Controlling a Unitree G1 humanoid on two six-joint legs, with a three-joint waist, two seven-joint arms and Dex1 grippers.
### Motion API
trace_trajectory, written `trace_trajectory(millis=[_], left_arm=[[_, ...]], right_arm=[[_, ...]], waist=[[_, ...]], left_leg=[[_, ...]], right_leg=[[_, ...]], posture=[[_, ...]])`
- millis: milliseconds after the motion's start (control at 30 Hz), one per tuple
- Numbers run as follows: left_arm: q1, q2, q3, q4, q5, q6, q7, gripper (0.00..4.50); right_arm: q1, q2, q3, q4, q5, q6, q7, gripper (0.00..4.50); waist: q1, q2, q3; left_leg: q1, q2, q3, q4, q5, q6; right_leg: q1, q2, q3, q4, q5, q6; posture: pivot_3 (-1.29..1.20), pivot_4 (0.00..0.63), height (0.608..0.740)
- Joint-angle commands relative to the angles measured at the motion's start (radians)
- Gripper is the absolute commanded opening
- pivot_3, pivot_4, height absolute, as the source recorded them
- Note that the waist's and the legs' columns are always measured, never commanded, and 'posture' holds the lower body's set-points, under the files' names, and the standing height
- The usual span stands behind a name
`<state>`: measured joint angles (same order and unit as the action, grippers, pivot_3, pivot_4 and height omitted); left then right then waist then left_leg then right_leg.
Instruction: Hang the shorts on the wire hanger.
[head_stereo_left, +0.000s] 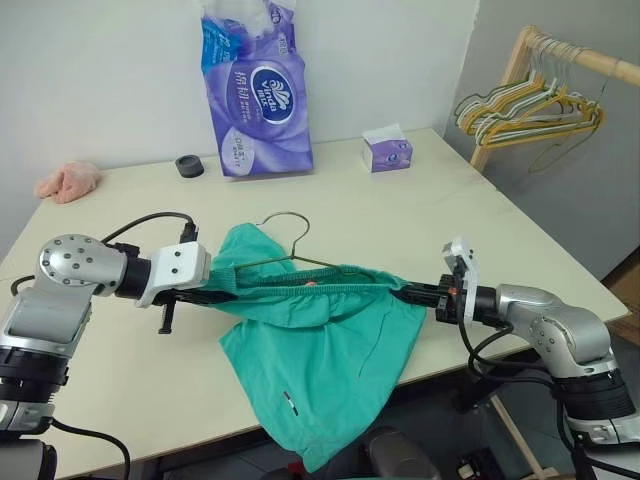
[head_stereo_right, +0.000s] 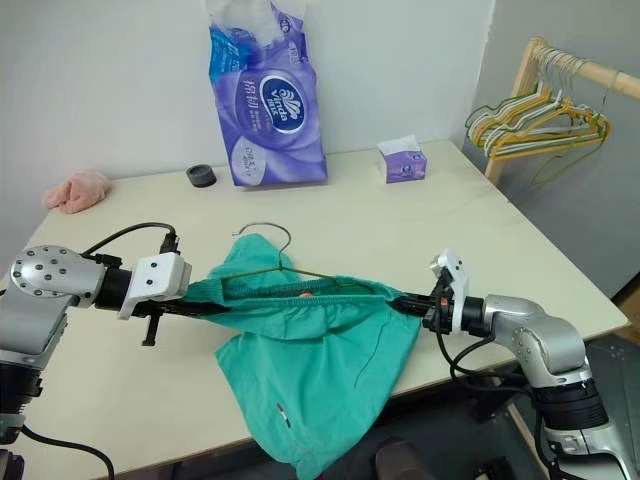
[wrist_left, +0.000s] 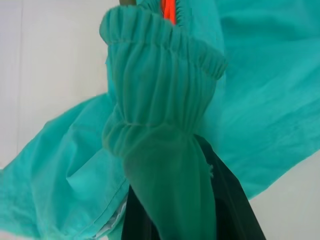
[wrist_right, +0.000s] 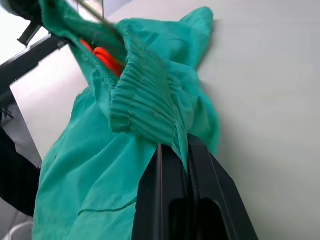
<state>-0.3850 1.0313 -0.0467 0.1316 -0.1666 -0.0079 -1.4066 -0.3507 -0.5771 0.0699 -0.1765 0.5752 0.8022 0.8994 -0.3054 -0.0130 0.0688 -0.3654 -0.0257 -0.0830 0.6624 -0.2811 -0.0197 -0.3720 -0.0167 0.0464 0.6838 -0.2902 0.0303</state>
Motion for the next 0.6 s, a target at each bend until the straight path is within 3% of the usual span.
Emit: trace_trajectory(millis=[33, 233, 533, 600], left_arm=[[-0.018, 0.002, 0.003, 0.012, 0.032, -0.008, 0.032, 0.00], [-0.019, -0.041, -0.051, -0.030, 0.050, 0.001, 0.033, 0.00], [-0.020, -0.078, -0.072, -0.042, 0.058, 0.010, 0.054, 0.00], [-0.017, -0.083, -0.072, -0.042, 0.059, 0.011, 0.060, 0.00]], right_arm=[[-0.058, -0.031, 0.018, -0.050, -0.038, -0.029, 0.001, 0.02], [-0.203, -0.027, 0.161, -0.038, -0.148, -0.076, 0.029, 0.02], [-0.273, -0.056, 0.243, -0.057, -0.187, -0.079, 0.118, 0.02], [-0.263, -0.074, 0.247, -0.067, -0.215, -0.109, 0.122, 0.61]], waist=[[0.000, 0.000, 0.000], [-0.002, 0.000, 0.000], [-0.002, 0.000, 0.000], [-0.001, 0.000, 0.000]], left_leg=[[0.000, 0.000, 0.000, 0.000, 0.000, 0.000], [0.000, 0.000, 0.000, 0.000, 0.000, 0.000], [-0.001, 0.000, 0.000, 0.000, 0.000, 0.000], [-0.001, 0.000, -0.001, 0.000, 0.000, 0.000]], right_leg=[[0.000, 0.000, 0.000, 0.000, 0.000, 0.000], [0.000, 0.000, 0.000, 0.000, 0.000, 0.000], [0.000, -0.001, -0.001, -0.001, 0.000, 0.000], [0.000, -0.001, -0.001, -0.001, 0.000, 0.000]], posture=[[-0.33, 0.021, 0.740], [-0.34, 0.021, 0.740], [-0.34, 0.023, 0.740], [-0.33, 0.025, 0.740]])
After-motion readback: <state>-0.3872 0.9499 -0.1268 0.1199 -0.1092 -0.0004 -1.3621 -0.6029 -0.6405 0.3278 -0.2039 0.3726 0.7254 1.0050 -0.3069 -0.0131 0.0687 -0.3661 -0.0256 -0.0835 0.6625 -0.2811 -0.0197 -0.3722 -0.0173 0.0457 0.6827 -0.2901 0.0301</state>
